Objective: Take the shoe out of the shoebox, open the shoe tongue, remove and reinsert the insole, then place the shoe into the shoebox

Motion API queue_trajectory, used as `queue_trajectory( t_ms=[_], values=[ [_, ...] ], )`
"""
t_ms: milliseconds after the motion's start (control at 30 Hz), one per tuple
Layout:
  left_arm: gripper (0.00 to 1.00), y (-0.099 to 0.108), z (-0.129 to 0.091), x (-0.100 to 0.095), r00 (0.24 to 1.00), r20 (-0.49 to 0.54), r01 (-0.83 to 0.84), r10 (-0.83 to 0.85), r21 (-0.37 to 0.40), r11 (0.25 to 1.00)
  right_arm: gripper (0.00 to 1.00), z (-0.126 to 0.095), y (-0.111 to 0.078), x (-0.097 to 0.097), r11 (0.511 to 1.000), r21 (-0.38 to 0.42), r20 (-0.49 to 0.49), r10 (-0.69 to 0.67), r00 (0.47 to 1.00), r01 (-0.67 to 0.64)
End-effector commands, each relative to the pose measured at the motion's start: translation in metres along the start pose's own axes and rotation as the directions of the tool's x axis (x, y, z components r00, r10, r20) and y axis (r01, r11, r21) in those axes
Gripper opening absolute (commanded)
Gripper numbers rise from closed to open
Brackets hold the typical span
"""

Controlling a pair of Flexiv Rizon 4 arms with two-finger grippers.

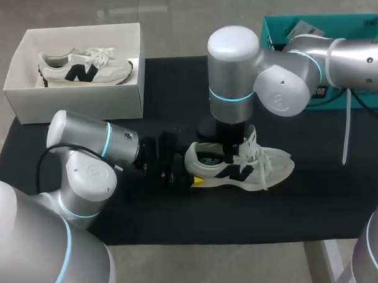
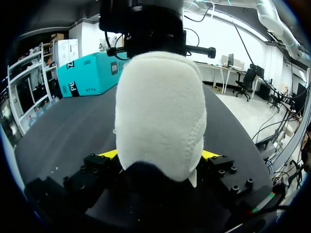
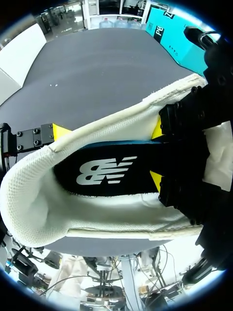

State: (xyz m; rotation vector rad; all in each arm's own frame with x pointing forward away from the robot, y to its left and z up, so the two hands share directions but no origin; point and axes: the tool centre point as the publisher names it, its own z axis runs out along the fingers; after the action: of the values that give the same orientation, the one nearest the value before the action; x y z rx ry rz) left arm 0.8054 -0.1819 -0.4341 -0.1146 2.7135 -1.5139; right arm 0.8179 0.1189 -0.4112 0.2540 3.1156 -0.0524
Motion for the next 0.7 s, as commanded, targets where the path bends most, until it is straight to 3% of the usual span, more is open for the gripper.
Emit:
queue_trajectory(
  t_ms=[33, 233, 433, 633, 700],
  values=[
    [0.00, 0.001, 0.001, 0.002, 1.000, 0.002, 0.000, 0.000, -0.004, 1.000, 0.37, 0.012, 0.004, -0.003, 1.000, -0.011, -0.026, -0.012, 1.000, 0.012],
    [0.00, 0.001, 0.001, 0.002, 1.000, 0.002, 0.000, 0.000, -0.004, 1.000, 0.42, 0.016, 0.009, 0.004, 0.996, -0.036, -0.119, -0.081, 0.990, 0.077],
    [0.00, 0.001, 0.001, 0.002, 1.000, 0.002, 0.000, 0.000, -0.004, 1.000, 0.56, 0.019, 0.010, 0.011, 0.991, -0.089, -0.205, -0.114, 0.972, 0.097],
    [0.00, 0.001, 0.001, 0.002, 1.000, 0.002, 0.000, 0.000, -0.004, 1.000, 0.46, 0.028, 0.015, 0.013, 0.994, -0.069, -0.243, -0.097, 0.965, 0.082],
    [0.00, 0.001, 0.001, 0.002, 1.000, 0.002, 0.000, 0.000, -0.004, 1.000, 0.33, 0.033, 0.015, 0.013, 0.995, -0.069, -0.257, -0.085, 0.963, 0.070]
  ],
)
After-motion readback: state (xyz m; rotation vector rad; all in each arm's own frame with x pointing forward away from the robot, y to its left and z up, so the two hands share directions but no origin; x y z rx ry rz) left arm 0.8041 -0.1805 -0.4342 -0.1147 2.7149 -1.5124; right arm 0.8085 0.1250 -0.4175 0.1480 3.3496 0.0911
